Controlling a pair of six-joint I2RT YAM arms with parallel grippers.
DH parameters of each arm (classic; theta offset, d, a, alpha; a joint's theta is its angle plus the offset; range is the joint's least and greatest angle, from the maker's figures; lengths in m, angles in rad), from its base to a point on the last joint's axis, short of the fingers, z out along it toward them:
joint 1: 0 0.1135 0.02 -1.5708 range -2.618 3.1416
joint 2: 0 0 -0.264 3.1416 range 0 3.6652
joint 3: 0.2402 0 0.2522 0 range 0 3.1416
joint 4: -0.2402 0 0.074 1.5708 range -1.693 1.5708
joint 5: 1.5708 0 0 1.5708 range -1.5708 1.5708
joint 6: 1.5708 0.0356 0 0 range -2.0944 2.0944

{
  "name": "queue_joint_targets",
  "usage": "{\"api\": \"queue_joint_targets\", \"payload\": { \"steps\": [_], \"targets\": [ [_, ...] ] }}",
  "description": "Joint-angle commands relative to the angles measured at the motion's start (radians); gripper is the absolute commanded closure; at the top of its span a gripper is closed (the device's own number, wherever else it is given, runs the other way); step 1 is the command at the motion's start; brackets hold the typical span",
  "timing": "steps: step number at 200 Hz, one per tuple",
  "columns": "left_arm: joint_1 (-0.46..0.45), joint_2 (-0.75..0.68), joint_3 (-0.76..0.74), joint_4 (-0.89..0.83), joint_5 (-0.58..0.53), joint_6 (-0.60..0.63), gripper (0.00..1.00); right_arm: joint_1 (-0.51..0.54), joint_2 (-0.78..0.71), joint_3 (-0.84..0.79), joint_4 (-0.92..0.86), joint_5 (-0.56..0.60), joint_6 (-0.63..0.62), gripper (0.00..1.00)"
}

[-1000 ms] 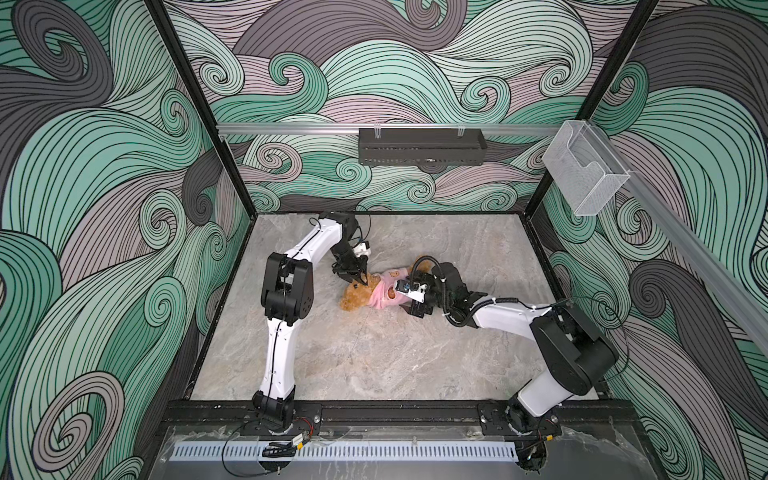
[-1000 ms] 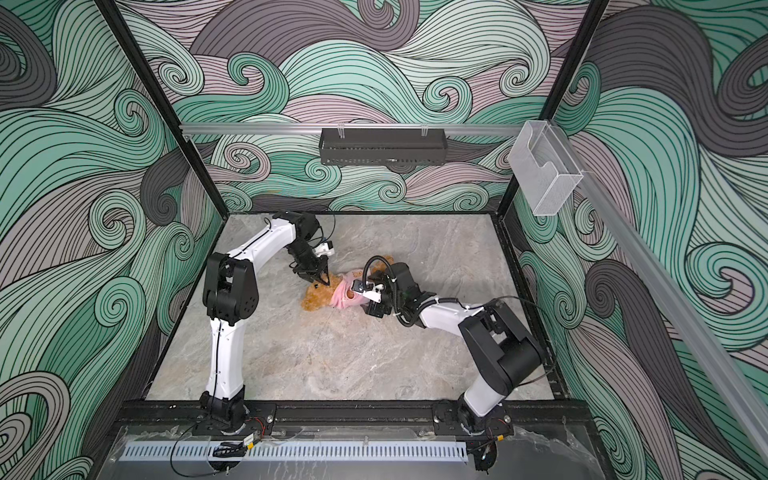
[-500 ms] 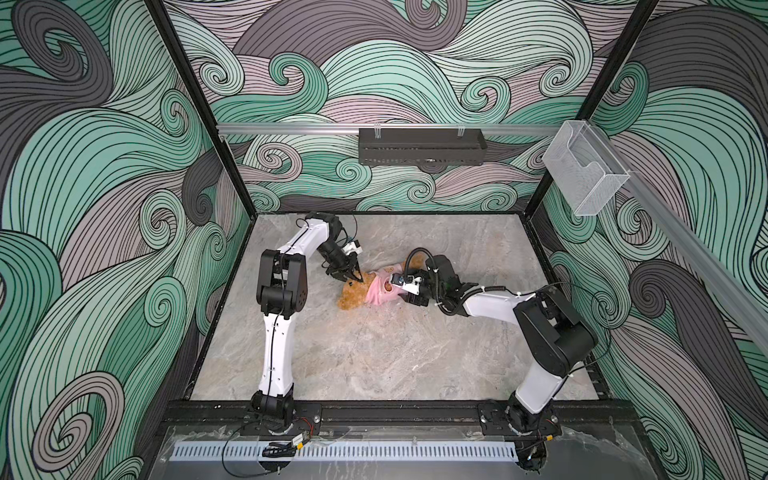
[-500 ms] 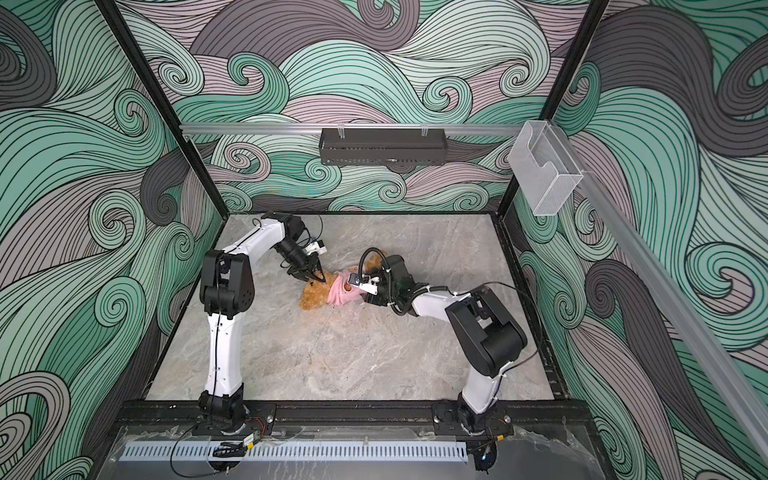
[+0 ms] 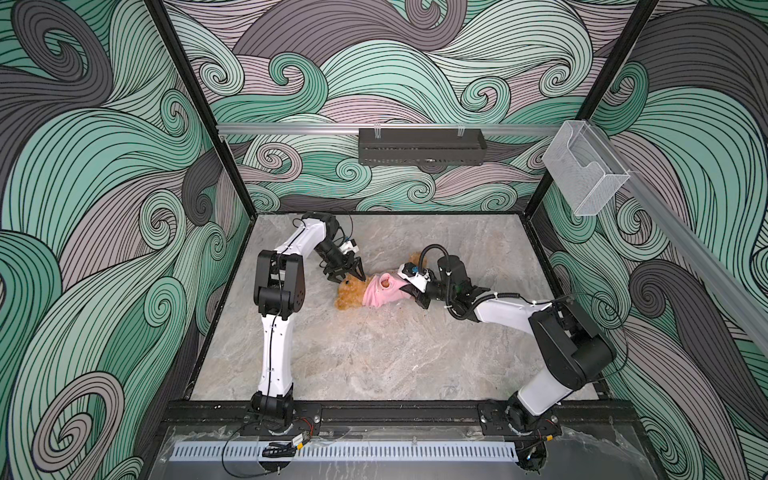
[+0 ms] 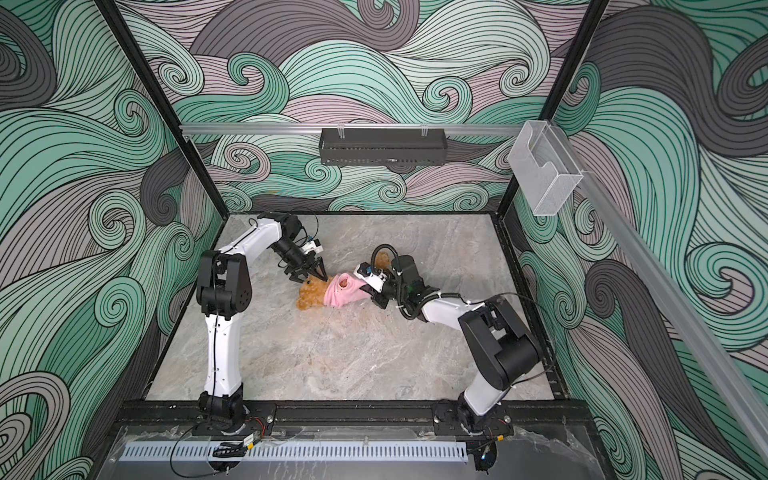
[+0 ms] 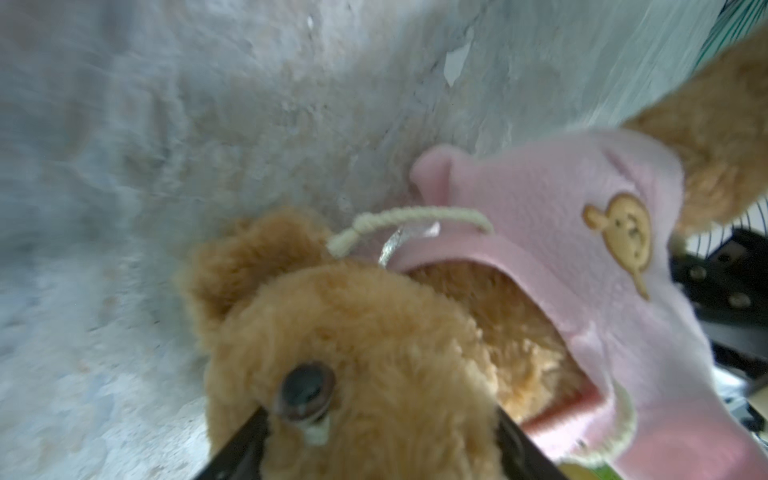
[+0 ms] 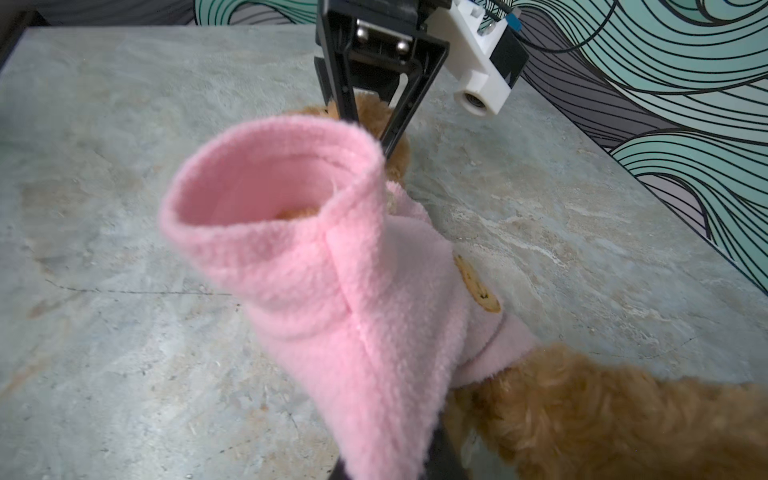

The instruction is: Dress the teddy bear

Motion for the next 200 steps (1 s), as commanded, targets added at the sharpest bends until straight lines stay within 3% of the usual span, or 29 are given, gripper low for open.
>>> {"api": "queue_joint_targets", "payload": {
  "steps": [1,23,61,90,116,142,173,200],
  "targets": [
    [0.014,-0.149,-0.013,0.079,-0.073,-0.057,0.19,0.009,-0.067,-0.022,0.059,-0.067,0.116,0.96],
    [0.016,-0.267,-0.050,0.154,-0.178,-0.098,0.12,0.021,-0.101,-0.066,0.032,-0.032,0.132,0.97],
    [0.003,-0.518,-0.211,0.360,-0.318,-0.148,0.13,0.039,-0.130,-0.122,0.050,-0.002,0.173,0.99],
    [-0.055,-0.739,-0.441,0.608,-0.245,-0.114,0.17,0.047,-0.138,-0.138,0.076,-0.010,0.187,1.00],
    [-0.174,-0.830,-0.535,0.689,-0.100,-0.031,0.34,0.048,-0.141,-0.143,0.095,-0.033,0.198,1.00],
    [-0.309,-0.817,-0.551,0.702,-0.130,0.098,0.47,0.050,-0.140,-0.143,0.104,-0.038,0.204,1.00],
    [-0.369,-0.704,-0.471,0.597,-0.140,0.195,0.69,0.052,-0.143,-0.148,0.108,-0.037,0.206,1.00],
    [-0.413,-0.635,-0.422,0.492,-0.158,0.284,0.77,0.051,-0.147,-0.151,0.111,-0.036,0.204,1.00]
  ]
}}
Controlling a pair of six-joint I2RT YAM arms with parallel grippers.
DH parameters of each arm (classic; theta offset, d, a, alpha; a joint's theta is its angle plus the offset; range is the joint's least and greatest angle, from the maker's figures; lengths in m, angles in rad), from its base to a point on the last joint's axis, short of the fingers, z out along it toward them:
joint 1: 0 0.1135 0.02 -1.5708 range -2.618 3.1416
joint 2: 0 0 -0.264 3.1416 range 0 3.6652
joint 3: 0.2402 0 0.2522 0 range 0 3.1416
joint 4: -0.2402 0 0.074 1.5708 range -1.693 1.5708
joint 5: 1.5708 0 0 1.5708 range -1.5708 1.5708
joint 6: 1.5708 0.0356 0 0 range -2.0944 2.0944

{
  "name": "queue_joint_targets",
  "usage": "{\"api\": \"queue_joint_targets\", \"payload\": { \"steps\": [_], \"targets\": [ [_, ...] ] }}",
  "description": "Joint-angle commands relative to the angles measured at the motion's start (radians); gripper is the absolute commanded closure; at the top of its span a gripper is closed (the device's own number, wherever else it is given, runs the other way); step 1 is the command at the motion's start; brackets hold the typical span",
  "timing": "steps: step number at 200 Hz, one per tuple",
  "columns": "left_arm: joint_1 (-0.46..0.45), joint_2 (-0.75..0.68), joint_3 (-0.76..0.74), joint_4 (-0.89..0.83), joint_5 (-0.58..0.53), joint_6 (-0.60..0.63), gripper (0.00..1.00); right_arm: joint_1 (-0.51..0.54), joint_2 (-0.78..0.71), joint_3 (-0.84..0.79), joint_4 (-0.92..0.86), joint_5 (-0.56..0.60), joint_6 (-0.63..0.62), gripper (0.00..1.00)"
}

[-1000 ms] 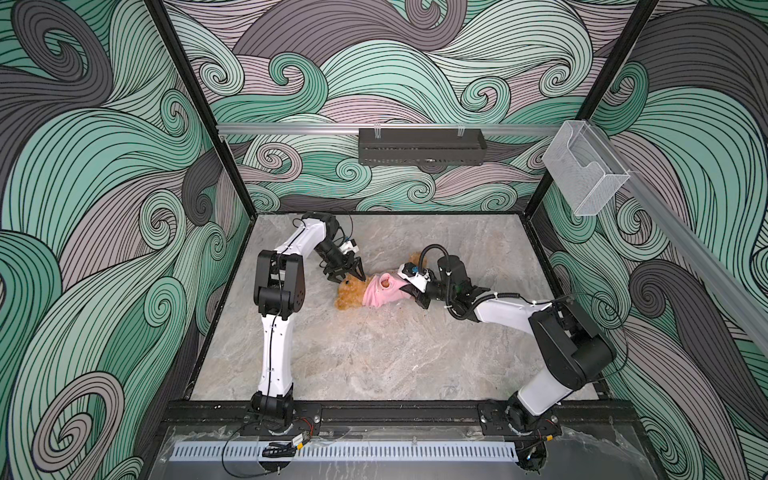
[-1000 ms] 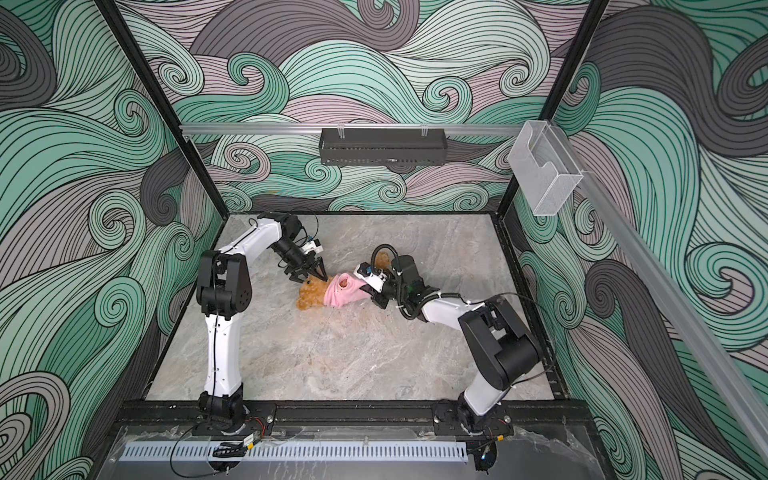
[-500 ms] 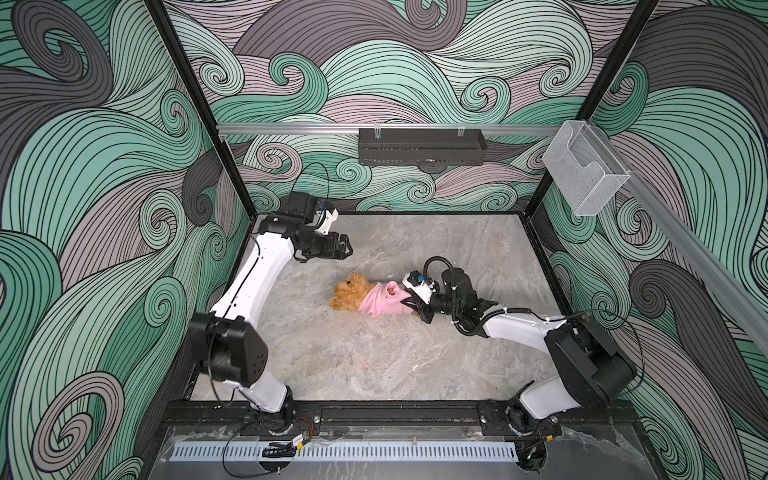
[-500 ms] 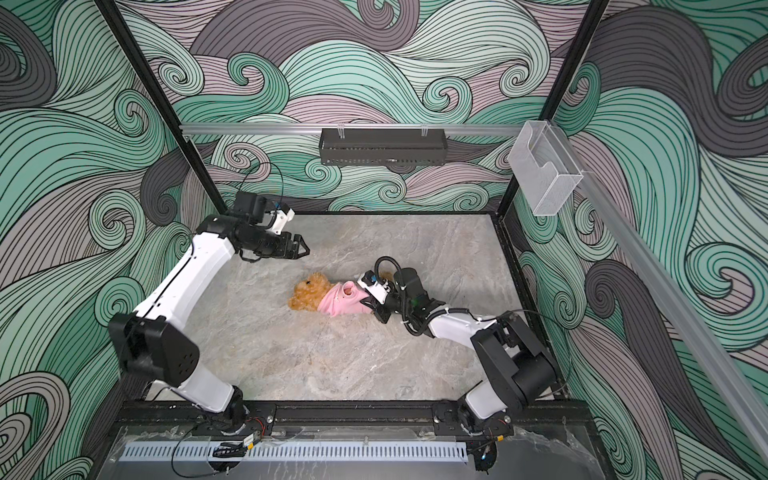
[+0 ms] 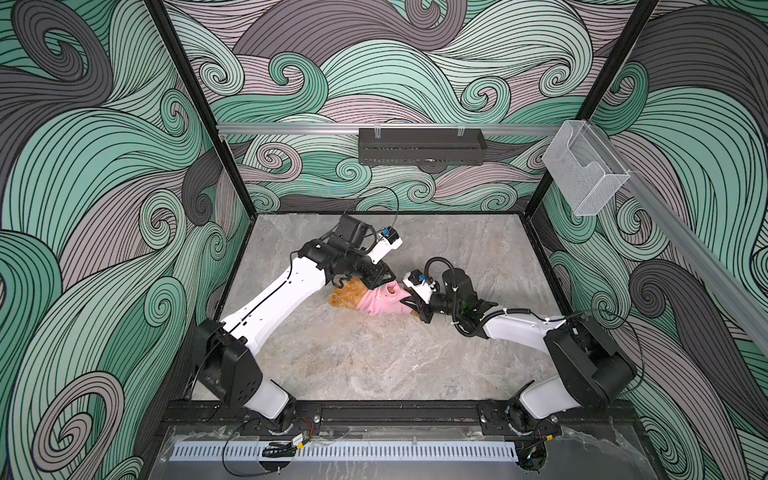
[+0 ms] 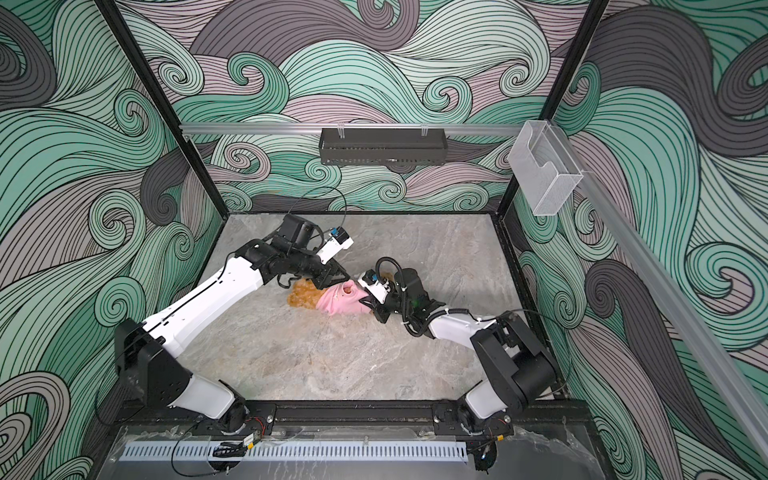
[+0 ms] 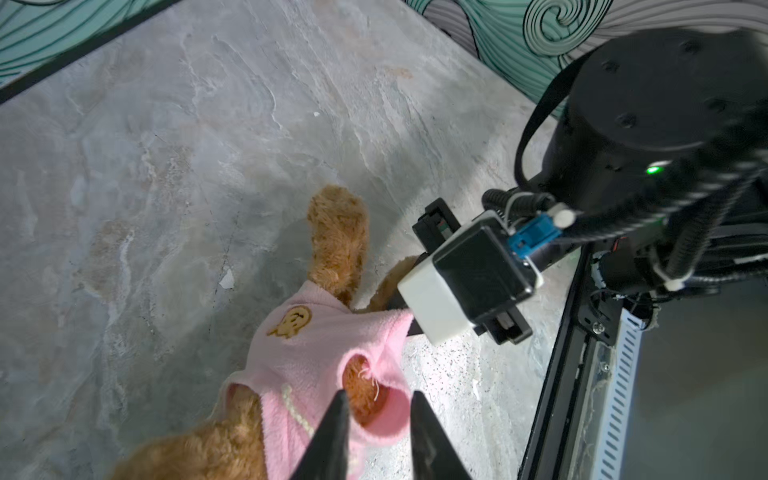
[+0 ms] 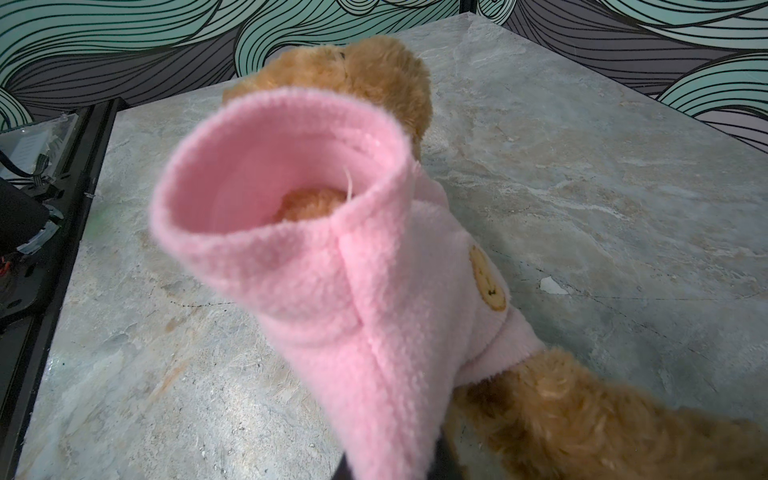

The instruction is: Dress the teddy bear

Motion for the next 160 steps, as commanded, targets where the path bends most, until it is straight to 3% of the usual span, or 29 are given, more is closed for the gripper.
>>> {"api": "queue_joint_targets", "payload": {
  "steps": [1,49,160],
  "targets": [
    [-0.031,0.051,0.054,-0.116,-0.004,0.127,0.77,0.006,-0.035,-0.004,0.063,-0.032,0.002,1.00],
    [-0.037,0.094,0.068,-0.162,-0.035,0.177,0.81,0.006,-0.038,-0.012,0.063,-0.026,-0.005,1.00],
    [-0.036,0.172,0.121,-0.271,-0.093,0.292,0.78,0.007,-0.056,-0.021,0.101,-0.038,0.023,1.00]
  ]
}}
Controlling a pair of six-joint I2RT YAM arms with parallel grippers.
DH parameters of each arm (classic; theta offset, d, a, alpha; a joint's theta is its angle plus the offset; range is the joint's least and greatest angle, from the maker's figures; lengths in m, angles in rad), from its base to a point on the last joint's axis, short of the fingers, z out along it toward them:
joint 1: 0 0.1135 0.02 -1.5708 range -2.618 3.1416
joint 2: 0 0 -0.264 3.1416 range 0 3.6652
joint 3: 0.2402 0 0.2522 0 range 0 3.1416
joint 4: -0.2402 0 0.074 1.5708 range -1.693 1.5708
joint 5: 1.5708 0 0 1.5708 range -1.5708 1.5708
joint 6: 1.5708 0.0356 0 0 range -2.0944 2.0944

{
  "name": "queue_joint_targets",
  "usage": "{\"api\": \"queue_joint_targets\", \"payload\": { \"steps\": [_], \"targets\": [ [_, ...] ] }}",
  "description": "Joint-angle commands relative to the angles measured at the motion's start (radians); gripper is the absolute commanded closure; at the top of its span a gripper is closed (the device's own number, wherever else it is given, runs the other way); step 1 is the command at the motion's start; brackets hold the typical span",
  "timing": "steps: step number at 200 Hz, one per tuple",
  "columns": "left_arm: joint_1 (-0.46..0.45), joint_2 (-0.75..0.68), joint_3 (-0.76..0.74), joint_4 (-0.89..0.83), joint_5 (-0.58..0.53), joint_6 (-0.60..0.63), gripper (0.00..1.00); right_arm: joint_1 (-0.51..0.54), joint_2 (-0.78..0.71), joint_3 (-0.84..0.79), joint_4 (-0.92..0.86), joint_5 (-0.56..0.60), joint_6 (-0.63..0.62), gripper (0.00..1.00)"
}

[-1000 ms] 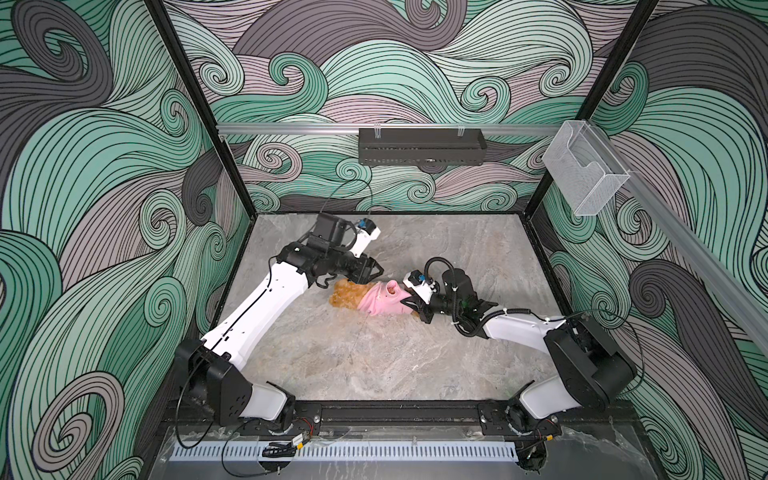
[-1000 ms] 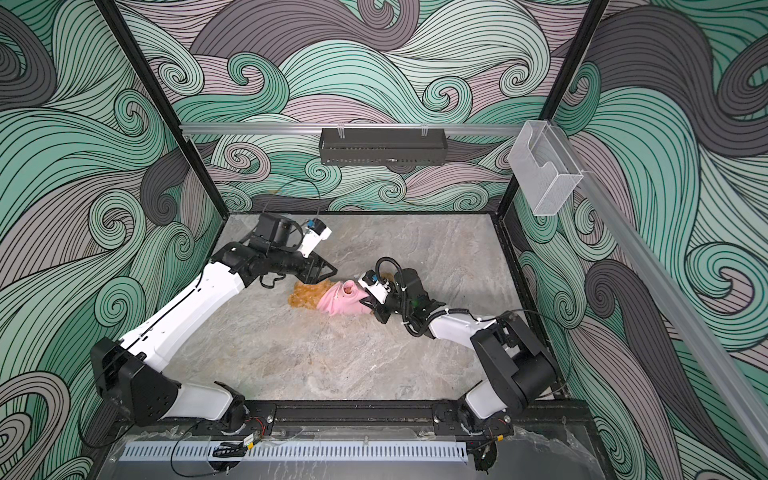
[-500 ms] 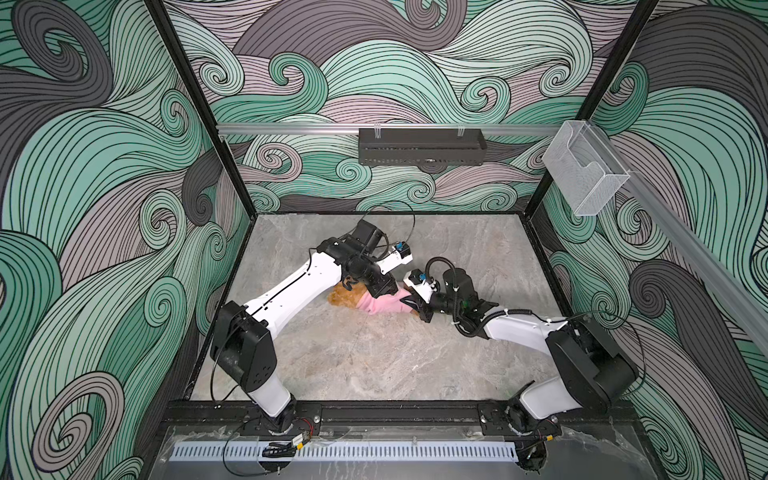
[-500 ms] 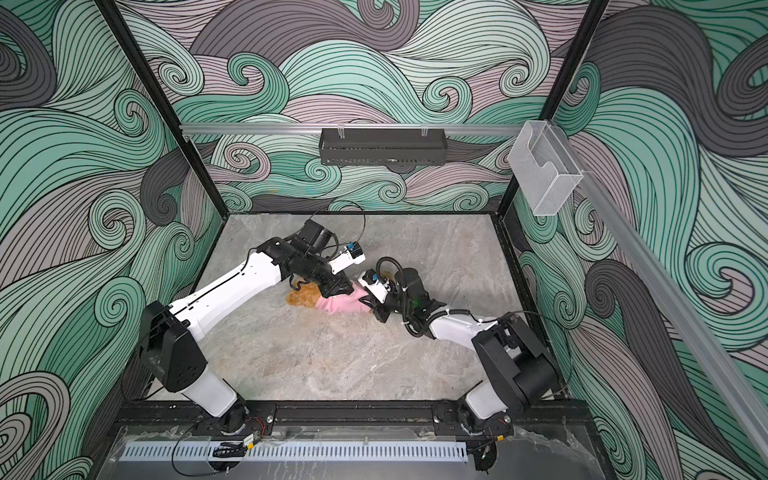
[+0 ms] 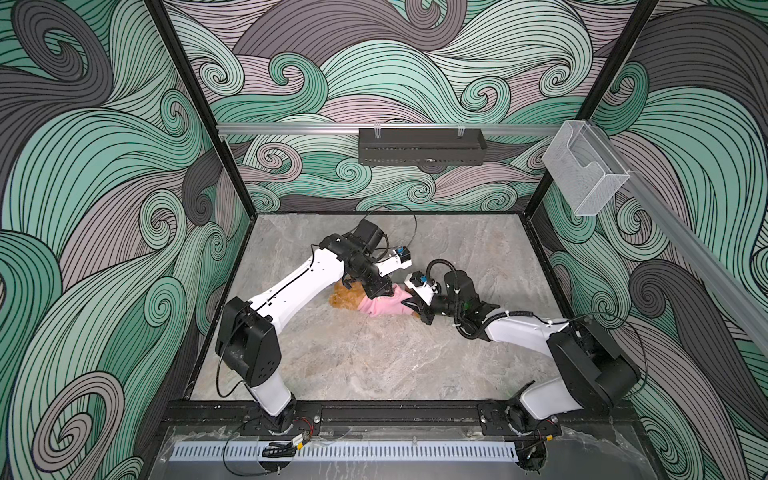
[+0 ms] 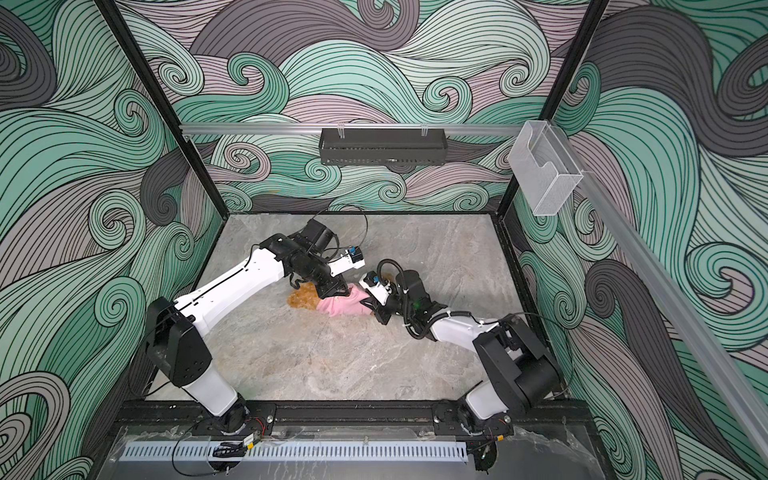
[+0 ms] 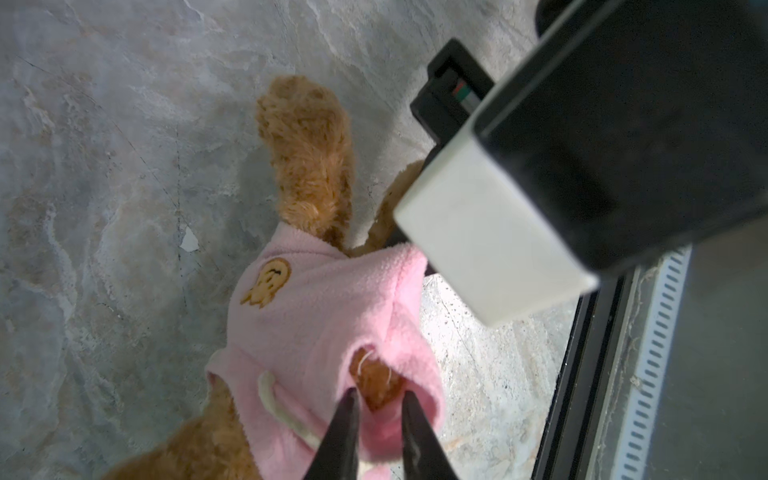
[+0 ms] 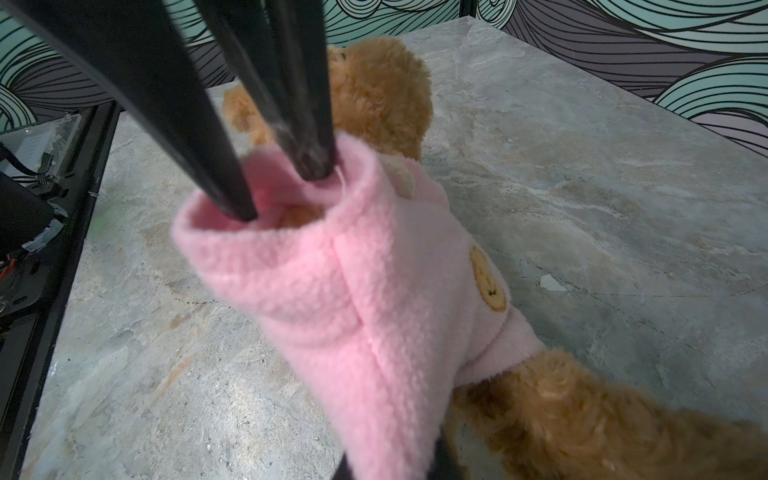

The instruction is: Dress the teddy bear

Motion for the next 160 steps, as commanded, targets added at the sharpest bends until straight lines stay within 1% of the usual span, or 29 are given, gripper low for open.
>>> {"api": "queue_joint_targets", "payload": {
  "steps": [1,11,25,47,93,136,160],
  "targets": [
    [-0.002,0.036,0.041,-0.056,-0.027,0.049,0.78,0.007,-0.032,0.003,0.087,-0.039,0.020,1.00],
    [-0.002,0.047,0.045,-0.057,-0.040,0.053,0.77,0.006,-0.033,0.002,0.099,-0.046,0.029,1.00],
    [-0.004,0.062,0.051,-0.057,-0.058,0.053,0.74,0.007,-0.031,-0.001,0.113,-0.055,0.038,1.00],
    [-0.005,0.079,0.057,-0.051,-0.057,0.051,0.67,0.008,-0.027,-0.003,0.142,-0.066,0.057,1.00],
    [-0.014,0.102,0.061,-0.045,0.042,0.068,0.57,0.006,-0.010,0.002,0.216,-0.077,0.113,1.00],
    [-0.028,0.150,0.064,-0.026,0.049,0.065,0.57,0.007,0.014,0.017,0.319,-0.103,0.183,1.00],
    [-0.036,0.194,0.065,-0.018,0.077,0.043,0.61,0.007,0.035,0.027,0.398,-0.115,0.240,1.00]
  ]
}}
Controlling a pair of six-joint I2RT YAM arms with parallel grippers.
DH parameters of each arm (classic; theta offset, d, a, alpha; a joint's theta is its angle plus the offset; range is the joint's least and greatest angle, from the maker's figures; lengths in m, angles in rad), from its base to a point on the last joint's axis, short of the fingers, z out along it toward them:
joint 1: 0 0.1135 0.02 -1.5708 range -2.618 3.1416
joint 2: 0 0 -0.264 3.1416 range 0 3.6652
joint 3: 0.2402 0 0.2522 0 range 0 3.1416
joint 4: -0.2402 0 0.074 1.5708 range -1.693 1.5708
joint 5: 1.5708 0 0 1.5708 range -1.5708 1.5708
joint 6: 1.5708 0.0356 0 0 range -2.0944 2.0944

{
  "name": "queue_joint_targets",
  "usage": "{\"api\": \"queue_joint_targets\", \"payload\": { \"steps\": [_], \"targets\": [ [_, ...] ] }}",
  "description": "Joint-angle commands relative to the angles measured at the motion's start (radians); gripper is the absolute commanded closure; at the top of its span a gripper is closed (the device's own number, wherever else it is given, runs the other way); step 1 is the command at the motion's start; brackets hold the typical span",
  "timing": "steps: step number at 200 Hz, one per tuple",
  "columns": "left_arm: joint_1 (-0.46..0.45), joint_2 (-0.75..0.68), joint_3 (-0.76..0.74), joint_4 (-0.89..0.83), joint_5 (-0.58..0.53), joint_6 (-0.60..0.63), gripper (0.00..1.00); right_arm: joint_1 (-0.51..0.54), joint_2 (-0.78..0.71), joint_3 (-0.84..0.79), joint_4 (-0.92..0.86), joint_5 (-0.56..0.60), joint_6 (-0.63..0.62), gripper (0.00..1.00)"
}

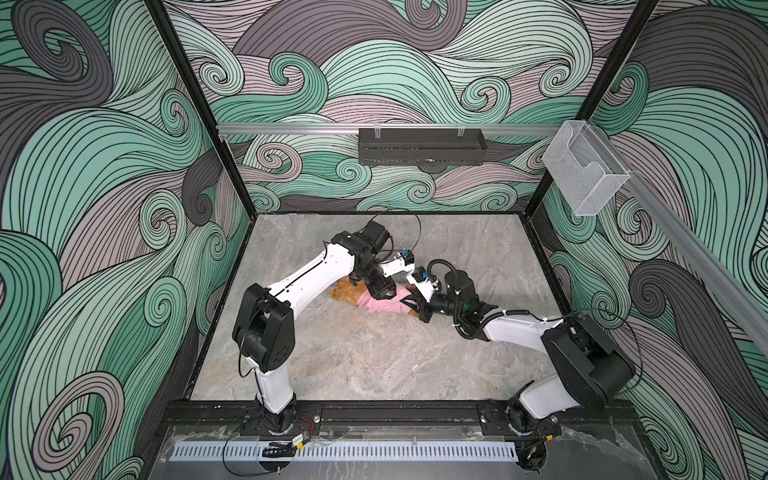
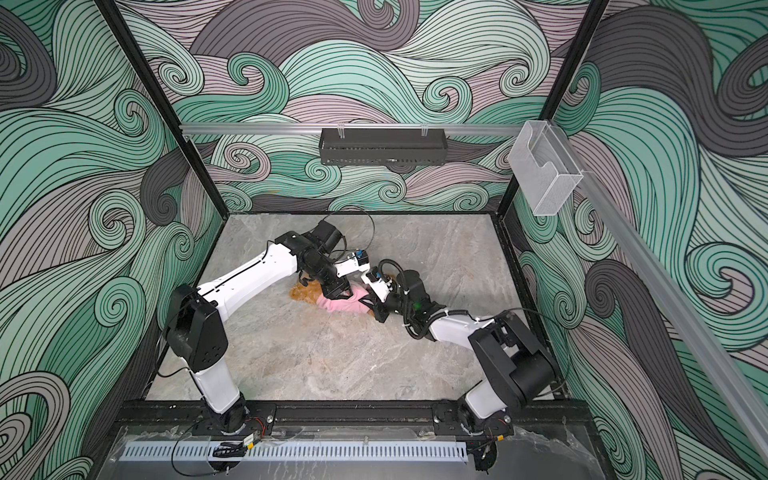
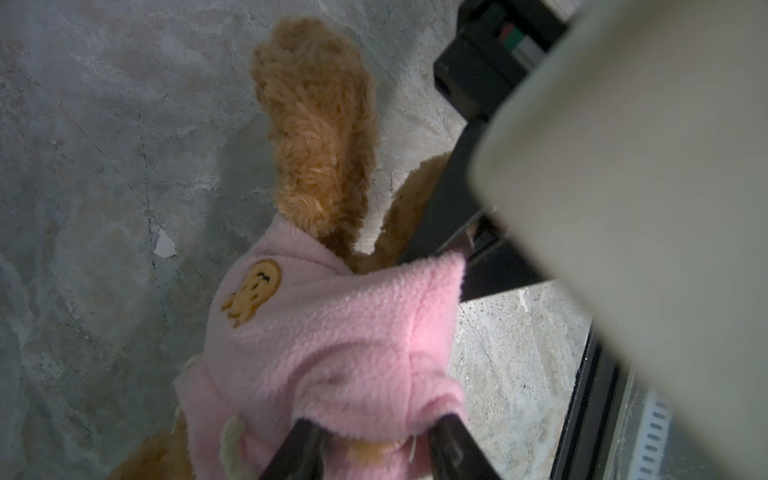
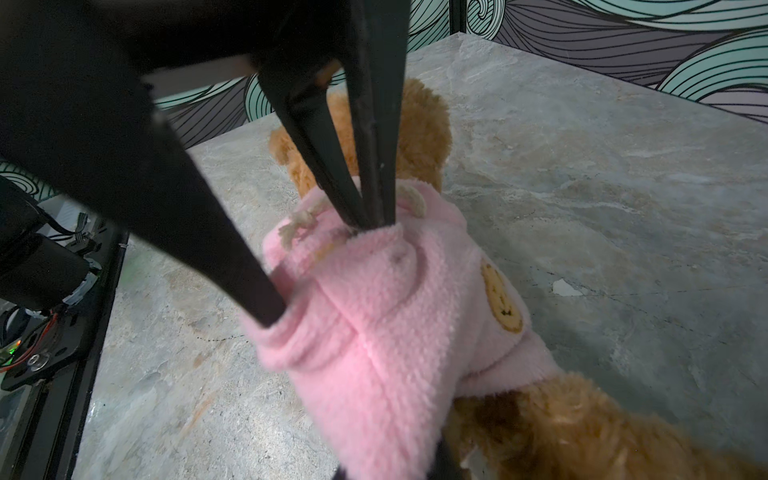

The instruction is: Dress the teddy bear

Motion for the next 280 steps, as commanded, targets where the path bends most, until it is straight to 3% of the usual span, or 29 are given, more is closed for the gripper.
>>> {"api": "queue_joint_targets", "payload": {
  "steps": [1,41,69,119,169,219,255,280],
  "targets": [
    [-0.033,0.072,0.014,-0.004,0.070,-0.001,0.61,0.010,-0.008,0.037,0.290,-0.082,0.076,1.00],
    [-0.059,0.117,0.026,0.040,0.169,-0.072,0.76,0.008,0.060,0.052,0.434,-0.077,0.180,1.00],
    [-0.050,0.046,-0.004,0.119,0.228,-0.115,1.00,0.001,0.072,0.014,0.437,0.005,0.180,1.00],
    [0.088,-0.174,-0.209,0.503,0.401,-0.394,1.00,-0.017,-0.013,-0.126,0.339,0.203,0.150,1.00],
    [0.194,-0.267,-0.334,0.655,0.394,-0.554,1.00,-0.021,-0.050,-0.204,0.383,0.250,0.148,1.00],
    [0.198,-0.294,-0.374,0.640,0.371,-0.541,1.00,-0.022,-0.022,-0.169,0.384,0.183,0.122,1.00],
    [0.162,-0.315,-0.432,0.853,0.390,-0.717,1.00,-0.011,0.003,-0.130,0.351,0.167,0.110,1.00],
    [0.116,-0.296,-0.421,0.854,0.359,-0.756,1.00,0.002,0.025,-0.106,0.349,0.173,0.109,1.00]
  ]
}}
